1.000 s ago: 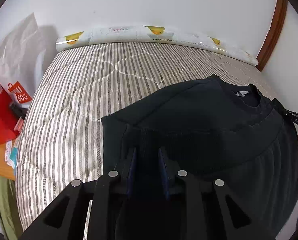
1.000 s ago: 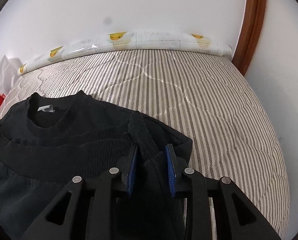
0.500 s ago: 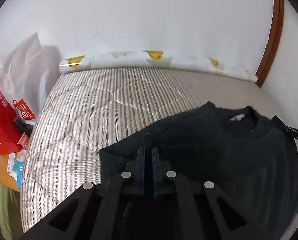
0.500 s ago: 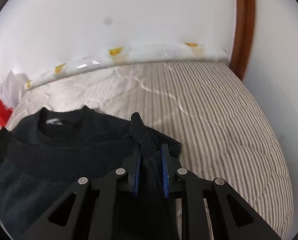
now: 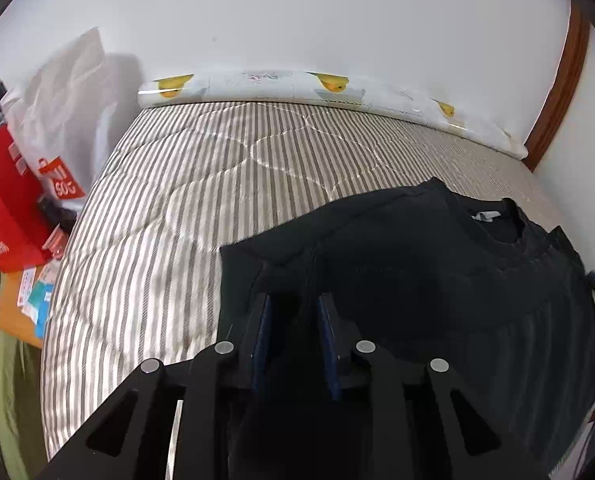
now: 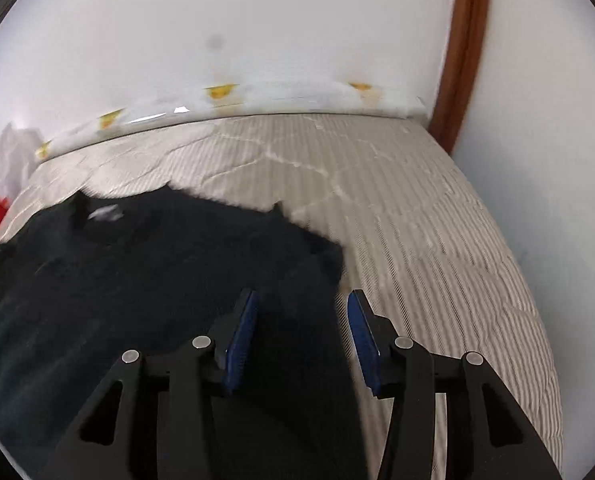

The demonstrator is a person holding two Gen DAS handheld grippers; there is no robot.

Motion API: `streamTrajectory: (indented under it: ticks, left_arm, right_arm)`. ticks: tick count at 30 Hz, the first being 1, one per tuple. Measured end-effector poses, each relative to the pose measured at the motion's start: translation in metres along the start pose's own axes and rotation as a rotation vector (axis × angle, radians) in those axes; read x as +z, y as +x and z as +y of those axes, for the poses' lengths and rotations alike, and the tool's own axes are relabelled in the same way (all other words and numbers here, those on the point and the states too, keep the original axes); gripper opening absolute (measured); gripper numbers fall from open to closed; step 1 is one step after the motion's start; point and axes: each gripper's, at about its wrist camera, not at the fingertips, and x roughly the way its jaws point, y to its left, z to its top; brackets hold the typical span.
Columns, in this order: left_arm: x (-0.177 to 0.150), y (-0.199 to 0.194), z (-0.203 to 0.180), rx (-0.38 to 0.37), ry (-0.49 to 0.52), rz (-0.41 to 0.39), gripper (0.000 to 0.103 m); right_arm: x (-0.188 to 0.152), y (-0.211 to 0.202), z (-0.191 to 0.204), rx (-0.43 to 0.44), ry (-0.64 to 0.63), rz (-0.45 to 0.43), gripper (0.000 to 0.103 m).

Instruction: Fold small clothes

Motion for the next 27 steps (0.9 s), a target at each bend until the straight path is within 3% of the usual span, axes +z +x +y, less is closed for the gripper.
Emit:
streamTrajectory:
  ticks: [4,9,14,16,20,23,27]
  left_arm:
    - [-0.019,-0.019,0.005,-0.005,-0.001,-0.005,0.030]
    - [-0.050,-0.045,0.007,-0.024,-0.005,-0.015,0.033]
    - [-0.084,-0.069,0.003,-0.040,-0.003,-0.029,0.037]
    - [-0.098,-0.078,0.003,-0.045,-0.013,-0.040,0.039]
    - [-0.123,-0.095,0.009,-0.091,-0.062,-0.046,0.041]
    - [-0.142,-0.109,0.013,-0.109,-0.083,-0.065,0.050]
    - [-0.165,-0.123,0.020,-0.123,-0.110,-0.068,0.050]
  right_arm:
    - [-0.032,0.004,-0.013,-0.060,0.029,0.067,0.046]
    - [-0.046,-0.035,-0.020,-0.089,0.135,0.028,0.046]
    - [-0.052,-0.084,0.039,-0.042,0.049,-0.084,0.046]
    - [-0.057,-0.094,0.071,0.024,0.014,-0.101,0.046]
    - [-0.073,-0.099,0.133,0.138,-0.057,-0.116,0.046]
    - [-0.084,-0.094,0.168,0.208,-0.094,-0.130,0.046]
    - [-0.102,-0.065,0.194,0.143,-0.125,-0.055,0.046]
